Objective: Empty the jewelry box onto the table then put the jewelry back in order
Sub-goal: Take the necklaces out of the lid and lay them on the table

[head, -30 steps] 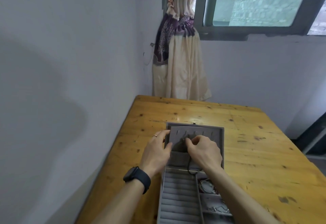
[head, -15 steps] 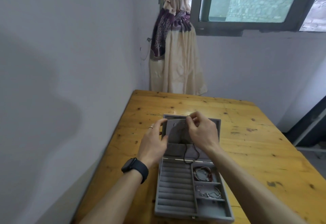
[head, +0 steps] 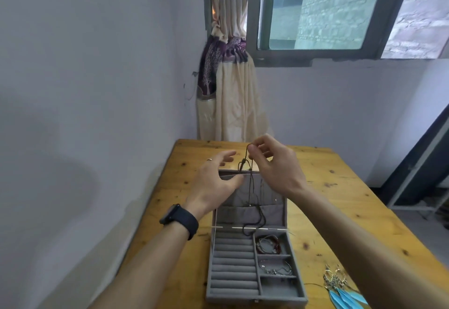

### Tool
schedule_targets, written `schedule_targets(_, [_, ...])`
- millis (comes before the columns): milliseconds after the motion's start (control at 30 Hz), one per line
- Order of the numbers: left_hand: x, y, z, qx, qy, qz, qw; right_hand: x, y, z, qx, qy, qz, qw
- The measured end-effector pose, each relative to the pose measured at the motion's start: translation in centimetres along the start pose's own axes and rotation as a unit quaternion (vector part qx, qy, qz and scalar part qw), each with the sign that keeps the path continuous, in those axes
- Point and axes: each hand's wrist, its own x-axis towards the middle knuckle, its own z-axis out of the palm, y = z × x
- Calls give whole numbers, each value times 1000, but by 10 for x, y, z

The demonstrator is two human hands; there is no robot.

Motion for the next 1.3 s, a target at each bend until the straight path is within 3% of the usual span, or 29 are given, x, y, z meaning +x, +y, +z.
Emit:
schedule_targets(133, [14,42,-14,-15,-26,38,999,5,-21,-14,13,18,-27,999])
schedule_targets(433, [29,91,-62,-128,-26,18,991,13,-45,-40,11,50,-15,999])
schedule_targets(667, [26,123,-88,-151,-82,-25,985,-13,-53,-36,110,-54,51,991])
schedule_targets(833, [20,137,-99,-153,-85,-32,984,-52,-39,-20,103,-132,77,983])
schedule_targets(1033, [13,140,-111,-163,-48,-54,984,-100,-23,-10,113,-168,117,972])
schedule_targets(1300, [0,120,-100,-174,-56,-115,976,-147,9,-13,89,-98,126,983])
